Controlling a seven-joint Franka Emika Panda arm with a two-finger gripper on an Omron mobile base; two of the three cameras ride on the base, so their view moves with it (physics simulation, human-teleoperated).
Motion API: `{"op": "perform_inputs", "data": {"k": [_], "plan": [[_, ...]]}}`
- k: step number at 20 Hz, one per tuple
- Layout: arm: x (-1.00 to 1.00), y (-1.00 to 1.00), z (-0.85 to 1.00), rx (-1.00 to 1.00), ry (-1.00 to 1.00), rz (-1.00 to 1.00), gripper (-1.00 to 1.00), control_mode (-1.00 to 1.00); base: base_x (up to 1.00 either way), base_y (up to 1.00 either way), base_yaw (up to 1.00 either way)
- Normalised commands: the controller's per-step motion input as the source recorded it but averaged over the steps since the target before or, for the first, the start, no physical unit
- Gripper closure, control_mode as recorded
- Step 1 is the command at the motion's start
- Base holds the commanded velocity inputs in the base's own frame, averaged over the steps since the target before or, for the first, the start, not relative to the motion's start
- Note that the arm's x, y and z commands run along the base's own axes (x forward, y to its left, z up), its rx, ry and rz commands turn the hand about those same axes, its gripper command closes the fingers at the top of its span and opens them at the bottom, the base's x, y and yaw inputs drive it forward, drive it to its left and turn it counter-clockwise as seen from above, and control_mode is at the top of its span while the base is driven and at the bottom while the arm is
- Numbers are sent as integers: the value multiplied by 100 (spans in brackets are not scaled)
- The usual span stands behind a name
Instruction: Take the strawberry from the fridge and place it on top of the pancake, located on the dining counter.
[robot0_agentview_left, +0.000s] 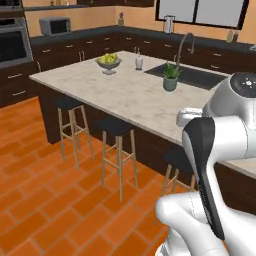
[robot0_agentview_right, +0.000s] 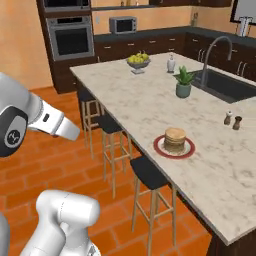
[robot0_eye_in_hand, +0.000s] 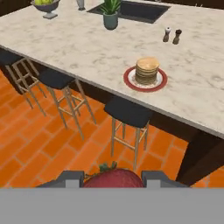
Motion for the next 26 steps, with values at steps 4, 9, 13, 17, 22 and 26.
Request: {"op": "perform_inputs", "data": {"k": [4,9,13,17,22,26], "plan": [[0,0,0,0,0,0,100,100,33,14,-86],[0,0,0,0,0,0,100,100,41,10,-86],[0,0,0,0,0,0,100,100,50,41,-60],[0,0,0,0,0,0,100,100,66,75,-38],[0,0,0,0,0,0,100,100,44,62,-41],[0,0,0,0,0,0,100,100,26,51,-42]]}}
